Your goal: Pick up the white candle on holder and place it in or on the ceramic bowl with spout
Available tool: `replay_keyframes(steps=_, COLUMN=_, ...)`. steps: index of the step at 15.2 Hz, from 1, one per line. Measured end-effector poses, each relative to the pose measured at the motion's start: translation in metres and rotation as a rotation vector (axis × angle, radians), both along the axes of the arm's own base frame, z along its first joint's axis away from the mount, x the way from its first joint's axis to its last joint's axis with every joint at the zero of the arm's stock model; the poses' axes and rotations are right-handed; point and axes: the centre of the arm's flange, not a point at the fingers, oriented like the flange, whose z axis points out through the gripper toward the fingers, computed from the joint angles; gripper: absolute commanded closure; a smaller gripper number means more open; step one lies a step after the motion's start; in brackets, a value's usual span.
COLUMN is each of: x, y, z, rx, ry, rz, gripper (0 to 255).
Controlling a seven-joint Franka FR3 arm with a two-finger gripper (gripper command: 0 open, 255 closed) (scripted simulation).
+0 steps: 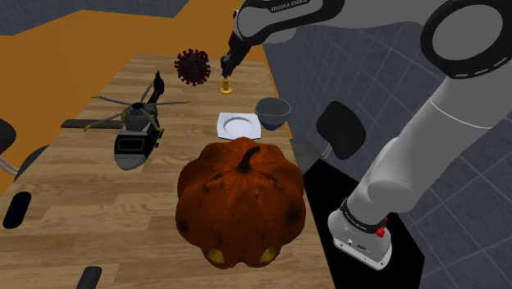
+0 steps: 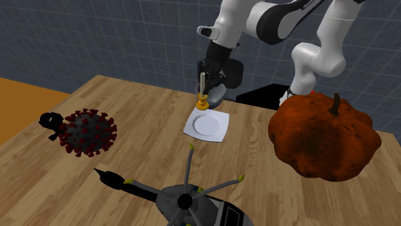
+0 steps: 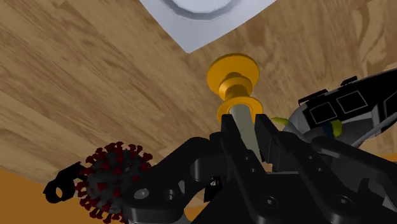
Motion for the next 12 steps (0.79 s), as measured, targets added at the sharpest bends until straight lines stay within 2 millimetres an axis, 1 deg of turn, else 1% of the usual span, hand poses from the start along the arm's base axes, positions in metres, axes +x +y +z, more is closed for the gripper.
replay_keyframes(steps=2, x=-0.014, y=-0.019, z=0.004, rx=0.0, ry=0.0, rz=0.0, gripper=255)
replay_keyframes(steps=3, x=-0.023, y=-0.03, z=0.0, rx=0.0, ry=0.0, rz=0.0, gripper=255)
replay_keyframes(steps=5, x=-0.04, y=-0.055, z=0.002, rx=0.0, ry=0.0, rz=-0.001, gripper=255)
replay_keyframes(steps=7, x=-0.057, y=-0.069, z=-0.001, rx=0.0, ry=0.0, rz=0.0, gripper=255)
replay_keyframes(steps=9, x=-0.069, y=-0.092, z=0.0, rx=0.0, ry=0.0, rz=-0.001, gripper=255)
replay_keyframes(steps=12, x=-0.099, y=-0.122, z=0.002, rx=0.0, ry=0.0, rz=-0.001, gripper=255)
